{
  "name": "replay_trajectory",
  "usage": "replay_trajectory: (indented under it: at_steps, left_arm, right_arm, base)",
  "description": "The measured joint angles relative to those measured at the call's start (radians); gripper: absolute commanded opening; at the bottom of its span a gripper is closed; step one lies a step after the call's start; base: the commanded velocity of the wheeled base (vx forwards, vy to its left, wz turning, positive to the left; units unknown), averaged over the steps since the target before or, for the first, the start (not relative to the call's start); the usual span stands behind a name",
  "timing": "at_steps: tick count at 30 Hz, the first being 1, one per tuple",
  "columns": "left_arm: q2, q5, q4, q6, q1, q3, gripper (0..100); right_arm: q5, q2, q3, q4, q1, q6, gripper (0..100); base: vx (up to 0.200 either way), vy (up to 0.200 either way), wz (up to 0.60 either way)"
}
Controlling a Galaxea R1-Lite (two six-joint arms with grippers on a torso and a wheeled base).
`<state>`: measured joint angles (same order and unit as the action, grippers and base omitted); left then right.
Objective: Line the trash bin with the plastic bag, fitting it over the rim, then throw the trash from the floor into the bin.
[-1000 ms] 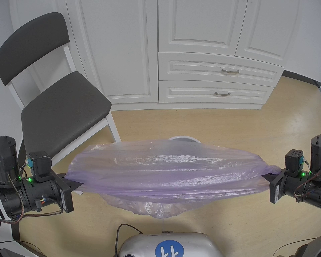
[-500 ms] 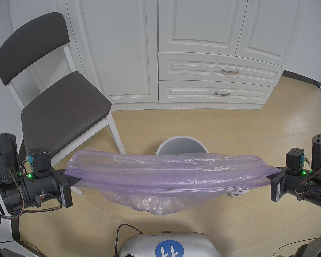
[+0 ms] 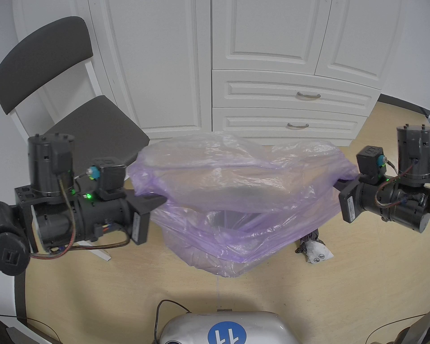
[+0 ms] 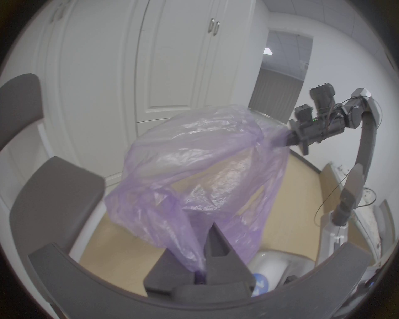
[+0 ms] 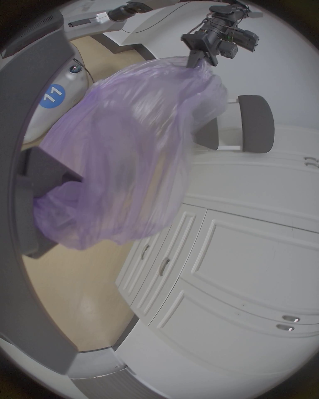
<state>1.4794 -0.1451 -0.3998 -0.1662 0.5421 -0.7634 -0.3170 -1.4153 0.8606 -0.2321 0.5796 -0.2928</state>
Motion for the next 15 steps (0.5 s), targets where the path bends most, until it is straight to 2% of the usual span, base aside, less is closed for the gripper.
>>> replay_trajectory:
  at_steps: [4,9,15]
  left_arm:
    - [0.07,0.002,-0.051,0.069,0.095,-0.051,0]
    - [0.147,0.005,-0.231,0.185,0.182,-0.064,0]
    - [0.278,0.017,-0.442,0.295,0.227,-0.06,0]
  right_arm:
    - [0.029,-0.058,0.033,-0.034,0.027,-0.007,0]
    - [0.056,-0.096,0.009,-0.107,0.051,0.009,0]
    - [0.08,-0.122,-0.078,-0.253,0.075,0.11,0]
  base:
    - [0.0,0.0,0.0]
    - [0.0,0.0,0.0]
    - [0.0,0.0,0.0]
